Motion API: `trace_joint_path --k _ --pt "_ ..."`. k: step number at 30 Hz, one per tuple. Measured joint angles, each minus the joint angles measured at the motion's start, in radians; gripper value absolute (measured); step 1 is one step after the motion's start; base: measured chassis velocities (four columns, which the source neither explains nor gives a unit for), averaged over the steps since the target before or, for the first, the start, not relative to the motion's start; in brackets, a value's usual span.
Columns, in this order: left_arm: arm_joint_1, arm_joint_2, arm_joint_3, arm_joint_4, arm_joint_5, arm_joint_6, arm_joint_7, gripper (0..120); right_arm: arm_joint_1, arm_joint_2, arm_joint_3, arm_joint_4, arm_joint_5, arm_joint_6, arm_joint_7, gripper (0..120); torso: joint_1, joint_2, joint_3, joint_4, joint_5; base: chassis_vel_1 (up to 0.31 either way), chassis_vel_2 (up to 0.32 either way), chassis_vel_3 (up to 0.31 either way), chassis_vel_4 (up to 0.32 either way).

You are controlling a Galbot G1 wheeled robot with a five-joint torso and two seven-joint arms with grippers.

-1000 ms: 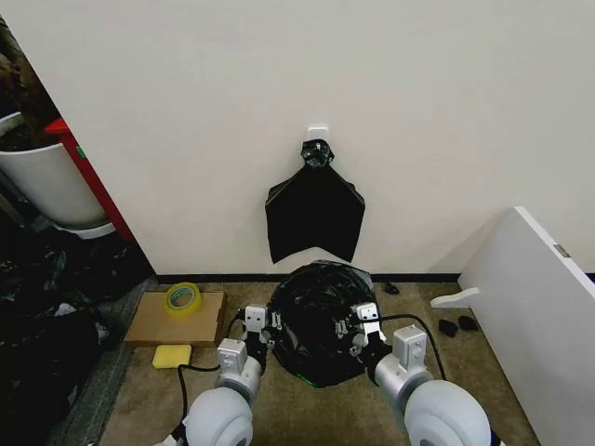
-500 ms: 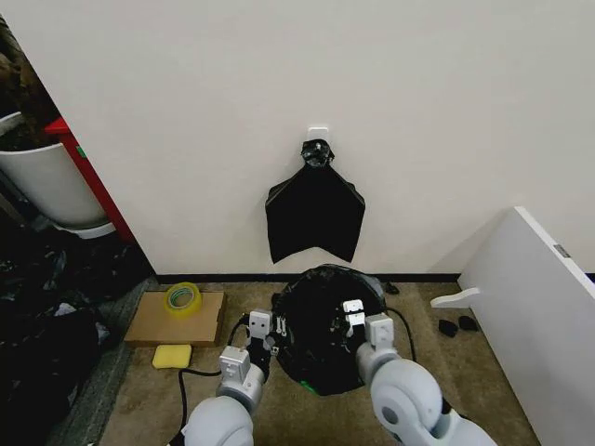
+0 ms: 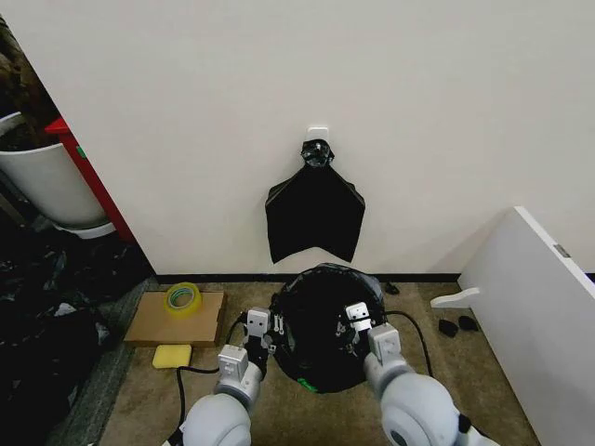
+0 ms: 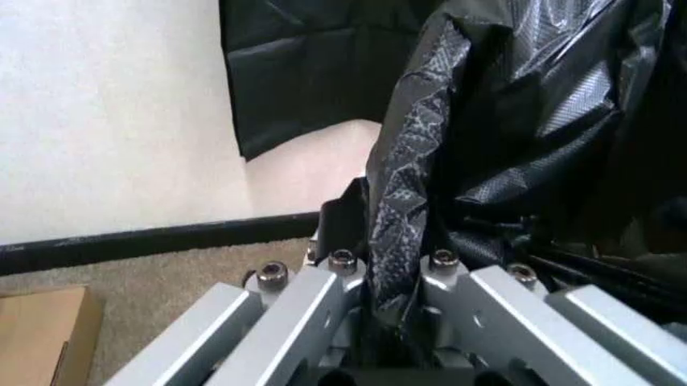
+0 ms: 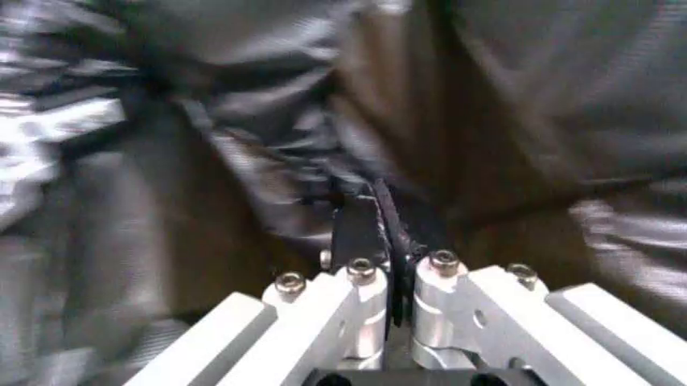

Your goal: Place the garbage bag over the trash bin.

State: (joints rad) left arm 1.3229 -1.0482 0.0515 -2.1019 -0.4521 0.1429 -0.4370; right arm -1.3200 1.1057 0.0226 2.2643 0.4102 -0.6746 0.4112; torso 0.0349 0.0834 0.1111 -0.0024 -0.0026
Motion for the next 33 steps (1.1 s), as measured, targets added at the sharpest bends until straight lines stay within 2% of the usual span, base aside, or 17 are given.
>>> trace_joint_path --k 4,12,14,20,22,29,33 --pt "0.0 0.004 0.0 -0.001 0.0 -0.003 0.009 0 0.004 -0.006 -0.013 0.019 0.067 -0.014 -0.007 0 0.0 0.0 0.0 0.0 0.0 0.0 0.0 0.0 0.0" --pt "0.02 0.02 0.001 -0.024 0.042 -0.022 0.044 0 0.067 0.034 -0.084 -0.106 0.113 -0.04 0.026 0 0.0 0.0 0.0 0.0003 0.0002 0.0 0.0 0.0 0.0" --pt "0.027 0.024 0.001 -0.029 0.053 -0.025 0.051 0 0.077 0.045 -0.095 -0.131 0.096 -0.046 0.036 0 0.0 0.0 0.0 0.0002 0.0 0.0 0.0 0.0 0.0" --pt "0.042 0.033 0.004 -0.039 0.084 -0.034 0.065 0 0.087 0.049 -0.079 -0.2 -0.132 -0.01 0.043 0 0.0 0.0 0.0 0.0002 0.0001 0.0 0.0 0.0 0.0" --pt "0.042 0.032 0.005 -0.038 0.088 -0.034 0.065 0 0.081 0.049 -0.078 -0.199 -0.148 -0.009 0.042 0 0.0 0.0 0.0 0.0002 0.0001 0.0 0.0 0.0 0.0" --pt "0.042 0.033 0.015 -0.038 0.089 -0.043 0.077 0 0.069 0.051 -0.102 -0.161 -0.022 -0.043 0.021 0 0.0 0.0 0.0 0.0 0.0 0.0 0.0 0.0 0.0" --pt "0.053 0.04 0.019 -0.052 0.091 -0.056 0.097 0 0.089 0.064 -0.12 -0.197 -0.019 -0.048 0.018 0 0.0 0.0 0.0 0.0001 0.0 0.0 0.0 0.0 0.0"
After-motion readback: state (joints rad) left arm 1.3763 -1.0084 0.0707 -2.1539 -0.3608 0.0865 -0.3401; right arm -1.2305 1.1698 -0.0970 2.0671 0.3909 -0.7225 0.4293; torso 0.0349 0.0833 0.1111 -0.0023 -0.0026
